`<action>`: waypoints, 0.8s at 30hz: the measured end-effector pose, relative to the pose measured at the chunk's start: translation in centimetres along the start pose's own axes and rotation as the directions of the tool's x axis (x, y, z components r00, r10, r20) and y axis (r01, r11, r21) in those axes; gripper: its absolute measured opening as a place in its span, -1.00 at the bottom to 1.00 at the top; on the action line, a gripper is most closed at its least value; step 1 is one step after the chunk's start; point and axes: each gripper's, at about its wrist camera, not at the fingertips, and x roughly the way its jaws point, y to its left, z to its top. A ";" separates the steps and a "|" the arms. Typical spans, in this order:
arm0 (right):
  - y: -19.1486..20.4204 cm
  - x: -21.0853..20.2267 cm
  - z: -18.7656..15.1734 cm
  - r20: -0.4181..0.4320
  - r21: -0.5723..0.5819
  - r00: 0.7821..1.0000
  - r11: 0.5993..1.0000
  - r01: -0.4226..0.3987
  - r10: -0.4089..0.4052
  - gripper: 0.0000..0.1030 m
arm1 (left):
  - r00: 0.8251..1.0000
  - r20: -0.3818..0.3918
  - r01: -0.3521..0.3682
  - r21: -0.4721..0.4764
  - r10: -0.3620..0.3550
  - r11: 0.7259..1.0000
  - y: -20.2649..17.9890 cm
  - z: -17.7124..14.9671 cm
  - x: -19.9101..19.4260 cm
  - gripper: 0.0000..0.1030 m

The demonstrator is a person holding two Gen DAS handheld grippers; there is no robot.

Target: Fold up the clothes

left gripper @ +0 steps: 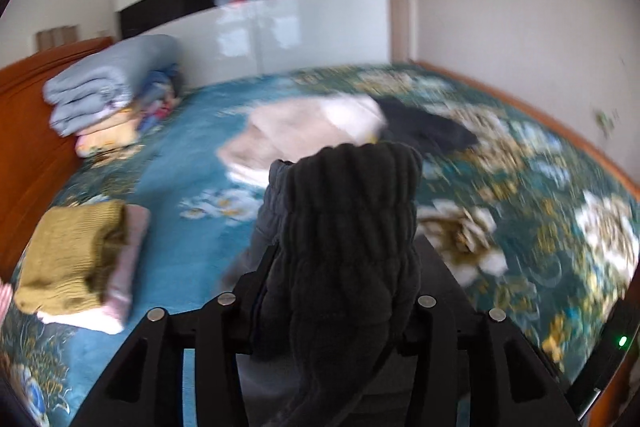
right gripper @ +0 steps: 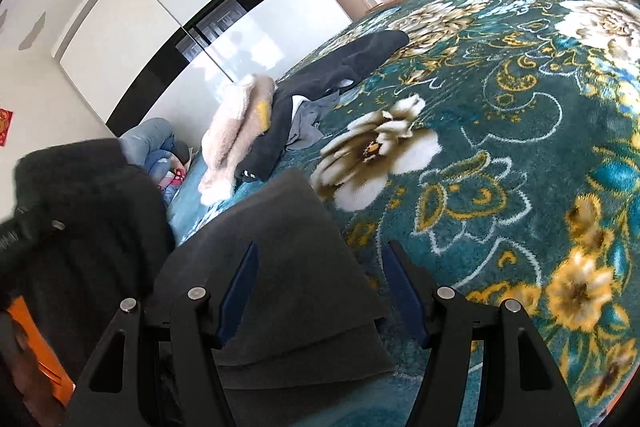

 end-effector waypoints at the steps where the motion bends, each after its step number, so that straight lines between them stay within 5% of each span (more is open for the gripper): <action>1: 0.0 0.0 0.1 0.003 0.004 1.000 1.000 -0.003 0.003 0.28 | 1.000 -0.016 0.021 0.023 -0.021 1.000 -0.9 -0.2 0.4 0.30; 3: 0.0 -0.2 0.1 0.012 0.010 1.000 1.000 -0.008 0.008 0.28 | 0.995 -0.060 0.087 0.028 -0.085 0.996 -2.4 -0.5 1.1 0.54; 12: 0.2 -0.1 0.0 0.000 -0.003 1.000 1.000 0.004 -0.004 0.28 | 0.955 -0.084 0.284 -0.040 -0.286 0.958 -2.4 -0.1 0.1 0.62; 19: 0.4 0.2 -0.2 -0.017 -0.014 1.000 1.000 0.021 -0.021 0.28 | 0.887 -0.029 0.452 -0.146 -0.461 0.880 1.0 0.3 -2.0 0.65; 21: 0.3 0.2 -0.2 -0.014 -0.010 1.000 1.000 0.020 -0.020 0.28 | 0.905 0.008 0.419 -0.183 -0.425 0.889 3.0 0.2 -2.5 0.66; 24: 0.0 -0.2 0.0 0.001 0.009 1.000 1.000 0.002 -0.002 0.28 | 0.968 0.006 0.244 -0.230 -0.250 0.942 6.7 -1.1 -2.0 0.74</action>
